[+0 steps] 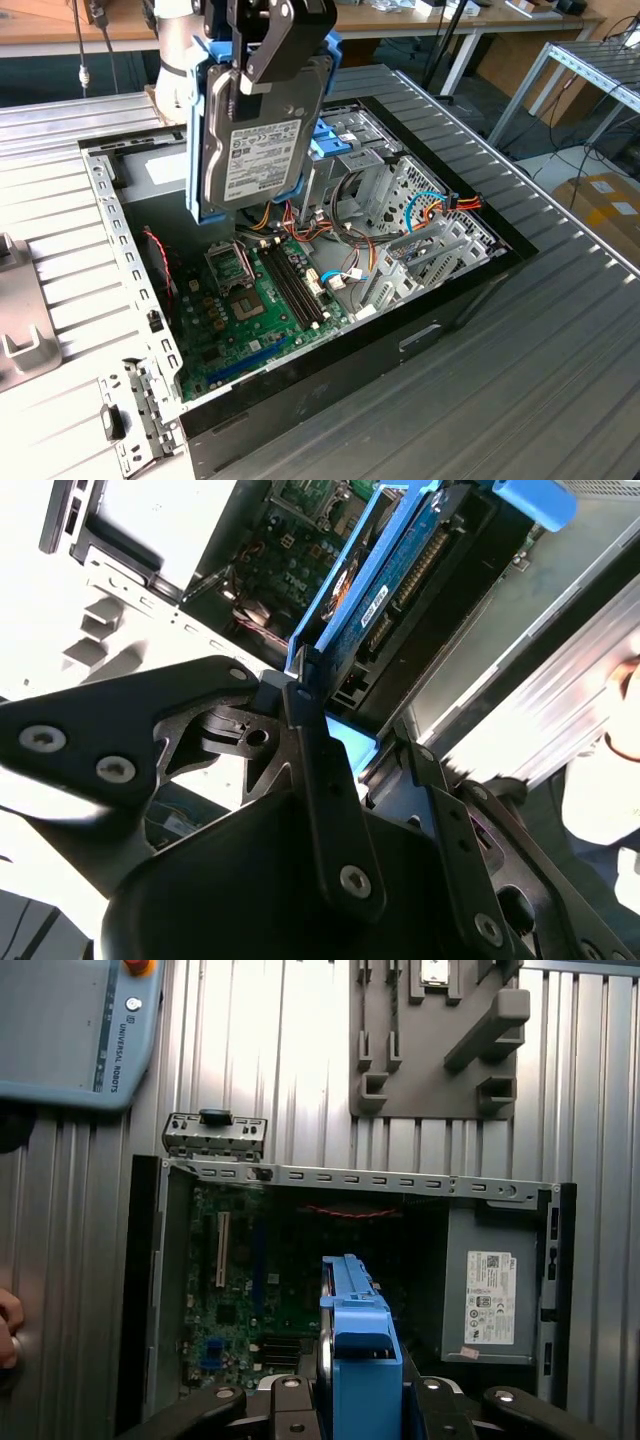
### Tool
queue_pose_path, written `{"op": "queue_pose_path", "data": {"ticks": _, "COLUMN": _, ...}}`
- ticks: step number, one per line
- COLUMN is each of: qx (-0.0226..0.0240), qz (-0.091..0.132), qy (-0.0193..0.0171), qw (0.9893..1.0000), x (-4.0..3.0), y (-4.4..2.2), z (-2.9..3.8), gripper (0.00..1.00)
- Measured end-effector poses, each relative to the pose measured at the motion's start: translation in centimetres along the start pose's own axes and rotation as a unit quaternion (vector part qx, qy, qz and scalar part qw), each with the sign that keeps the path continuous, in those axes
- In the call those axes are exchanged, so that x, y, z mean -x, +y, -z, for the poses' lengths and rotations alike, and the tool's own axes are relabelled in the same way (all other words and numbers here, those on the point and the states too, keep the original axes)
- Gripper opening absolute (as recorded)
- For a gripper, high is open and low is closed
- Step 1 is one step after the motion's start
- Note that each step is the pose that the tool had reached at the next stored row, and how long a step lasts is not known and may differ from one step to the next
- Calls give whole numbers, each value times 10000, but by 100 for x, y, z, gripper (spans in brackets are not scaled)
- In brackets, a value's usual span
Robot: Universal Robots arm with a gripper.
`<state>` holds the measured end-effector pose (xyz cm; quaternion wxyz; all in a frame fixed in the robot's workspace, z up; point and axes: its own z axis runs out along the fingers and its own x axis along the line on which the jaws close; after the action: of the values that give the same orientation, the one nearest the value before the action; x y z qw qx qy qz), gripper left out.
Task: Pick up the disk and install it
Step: 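Pick up the disk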
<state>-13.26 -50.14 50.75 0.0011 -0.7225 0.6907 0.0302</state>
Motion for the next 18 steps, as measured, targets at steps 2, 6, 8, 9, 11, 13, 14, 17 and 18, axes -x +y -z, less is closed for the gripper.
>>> {"op": "queue_pose_path", "data": {"ticks": 2, "qx": 0, "qz": 0, "qy": 0, "qw": 10000, "x": -14, "y": 1, "z": 0, "gripper": 37}}
{"op": "queue_pose_path", "data": {"ticks": 6, "qx": 0, "qz": 0, "qy": 0, "qw": 10000, "x": -46, "y": 2, "z": 2, "gripper": 37}}
{"op": "queue_pose_path", "data": {"ticks": 8, "qx": 0, "qz": 0, "qy": 0, "qw": 10000, "x": -60, "y": 3, "z": 3, "gripper": 37}}
{"op": "queue_pose_path", "data": {"ticks": 9, "qx": 0, "qz": 0, "qy": 0, "qw": 10000, "x": -68, "y": 3, "z": 3, "gripper": 37}}
{"op": "queue_pose_path", "data": {"ticks": 11, "qx": 0, "qz": 0, "qy": 0, "qw": 10000, "x": -80, "y": 4, "z": 3, "gripper": 37}}
{"op": "queue_pose_path", "data": {"ticks": 13, "qx": 0, "qz": 0, "qy": 0, "qw": 10000, "x": -96, "y": 5, "z": 4, "gripper": 37}}
{"op": "queue_pose_path", "data": {"ticks": 14, "qx": 0, "qz": 0, "qy": 0, "qw": 10000, "x": -103, "y": 5, "z": 5, "gripper": 37}}
{"op": "queue_pose_path", "data": {"ticks": 17, "qx": 0, "qz": 0, "qy": 0, "qw": 10000, "x": -142, "y": 7, "z": 6, "gripper": 37}}
{"op": "queue_pose_path", "data": {"ticks": 18, "qx": 0, "qz": 0, "qy": 0, "qw": 10000, "x": -150, "y": 7, "z": 7, "gripper": 37}}
